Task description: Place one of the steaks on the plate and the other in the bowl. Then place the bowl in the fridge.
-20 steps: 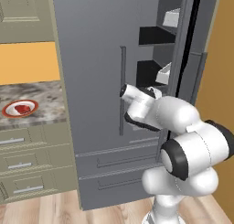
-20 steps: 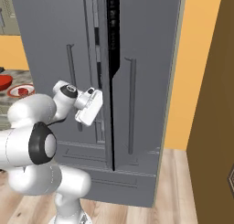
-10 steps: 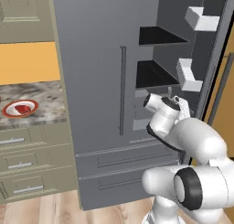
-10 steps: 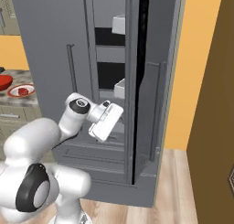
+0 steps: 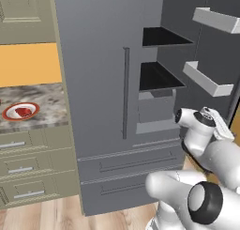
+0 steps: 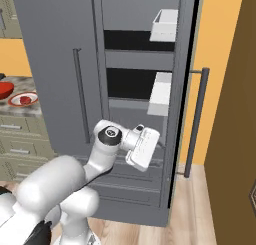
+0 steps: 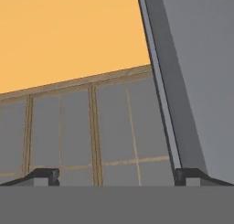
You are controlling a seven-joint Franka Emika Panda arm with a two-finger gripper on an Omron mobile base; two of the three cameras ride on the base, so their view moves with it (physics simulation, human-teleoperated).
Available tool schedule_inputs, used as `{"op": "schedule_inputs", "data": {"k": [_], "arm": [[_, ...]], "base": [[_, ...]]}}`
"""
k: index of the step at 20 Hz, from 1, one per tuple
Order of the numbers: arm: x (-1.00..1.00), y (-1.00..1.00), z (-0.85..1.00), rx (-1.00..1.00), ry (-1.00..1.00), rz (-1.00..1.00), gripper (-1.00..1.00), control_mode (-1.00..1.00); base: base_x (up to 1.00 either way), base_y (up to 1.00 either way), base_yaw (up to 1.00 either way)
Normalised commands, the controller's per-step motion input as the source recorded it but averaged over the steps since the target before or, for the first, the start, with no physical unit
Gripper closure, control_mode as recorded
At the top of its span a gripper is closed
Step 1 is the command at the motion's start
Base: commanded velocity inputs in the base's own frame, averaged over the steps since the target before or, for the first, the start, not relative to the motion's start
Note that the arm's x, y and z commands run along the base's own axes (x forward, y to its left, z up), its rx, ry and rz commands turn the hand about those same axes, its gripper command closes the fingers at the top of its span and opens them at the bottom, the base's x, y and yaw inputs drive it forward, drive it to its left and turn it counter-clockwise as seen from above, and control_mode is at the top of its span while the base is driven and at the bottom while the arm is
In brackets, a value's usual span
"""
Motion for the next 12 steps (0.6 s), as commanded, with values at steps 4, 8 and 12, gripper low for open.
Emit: {"op": "schedule_inputs", "data": {"k": [4,8,12], "arm": [[-0.21,0.22,0.1,-0.04,0.08,0.03,-1.0,-1.0],[-0.02,1.0,0.36,0.03,0.0,0.0,-1.0,-1.0],[0.25,0.9,-0.1,0.6,-0.28,-0.19,-1.0,-1.0]], "base": [[0.0,0.0,0.0],[0.0,0.0,0.0],[0.0,0.0,0.0]]}}
